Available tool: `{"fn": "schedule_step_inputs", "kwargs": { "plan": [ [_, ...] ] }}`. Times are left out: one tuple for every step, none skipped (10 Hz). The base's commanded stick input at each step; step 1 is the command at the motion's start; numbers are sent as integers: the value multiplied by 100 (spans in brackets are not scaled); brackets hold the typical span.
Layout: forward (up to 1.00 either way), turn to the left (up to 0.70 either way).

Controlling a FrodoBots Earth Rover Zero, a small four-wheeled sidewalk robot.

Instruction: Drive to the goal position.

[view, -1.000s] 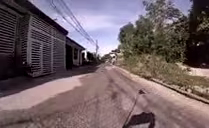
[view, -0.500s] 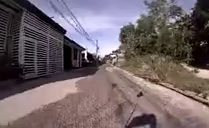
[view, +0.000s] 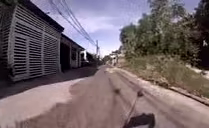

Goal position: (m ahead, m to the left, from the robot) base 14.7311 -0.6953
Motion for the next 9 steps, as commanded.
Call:
{"fn": "schedule_step_inputs", "kwargs": {
  "plan": [
    [100, 0],
    [100, 0],
    [100, 0],
    [100, 0],
    [100, 0],
    [100, 0],
    [100, 0],
    [100, 0],
    [100, 0]
  ]
}}
